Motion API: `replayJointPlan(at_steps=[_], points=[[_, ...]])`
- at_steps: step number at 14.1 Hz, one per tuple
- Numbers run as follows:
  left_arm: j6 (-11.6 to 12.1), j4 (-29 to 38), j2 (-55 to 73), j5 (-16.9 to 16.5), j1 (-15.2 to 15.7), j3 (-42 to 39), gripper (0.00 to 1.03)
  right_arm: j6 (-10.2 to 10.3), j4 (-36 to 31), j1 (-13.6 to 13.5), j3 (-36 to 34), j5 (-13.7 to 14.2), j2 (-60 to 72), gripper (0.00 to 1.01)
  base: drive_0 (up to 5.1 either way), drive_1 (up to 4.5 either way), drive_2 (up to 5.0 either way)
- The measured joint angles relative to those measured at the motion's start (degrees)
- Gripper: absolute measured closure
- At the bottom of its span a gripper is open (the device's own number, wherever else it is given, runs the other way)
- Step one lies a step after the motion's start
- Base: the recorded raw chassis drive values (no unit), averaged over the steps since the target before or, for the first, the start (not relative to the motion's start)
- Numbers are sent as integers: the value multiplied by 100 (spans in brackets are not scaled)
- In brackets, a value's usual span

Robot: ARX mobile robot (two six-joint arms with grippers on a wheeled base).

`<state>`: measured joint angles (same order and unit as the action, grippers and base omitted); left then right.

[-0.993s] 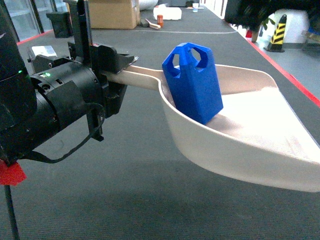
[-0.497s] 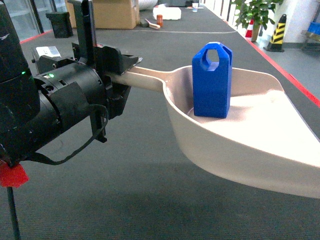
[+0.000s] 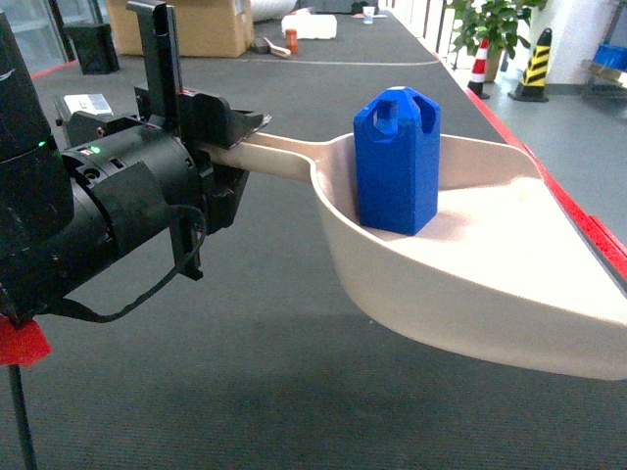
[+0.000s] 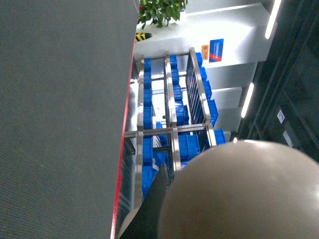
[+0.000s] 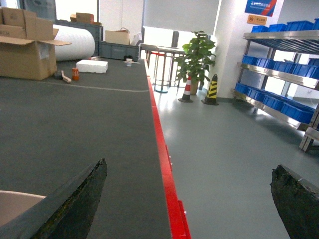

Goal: Place part in tray to right shelf

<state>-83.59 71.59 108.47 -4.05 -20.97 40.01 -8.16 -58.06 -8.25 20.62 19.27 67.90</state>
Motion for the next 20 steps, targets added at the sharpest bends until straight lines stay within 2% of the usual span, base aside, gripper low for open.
replayJointPlan(at_steps=[13, 20], points=[[0, 39, 0, -7, -4, -7, 90, 0, -9, 0, 4, 2, 0, 3, 0, 0, 0], [-2, 26, 0, 2, -11, -7, 90, 0, -11, 2, 9, 2, 0, 3, 502, -234, -234]])
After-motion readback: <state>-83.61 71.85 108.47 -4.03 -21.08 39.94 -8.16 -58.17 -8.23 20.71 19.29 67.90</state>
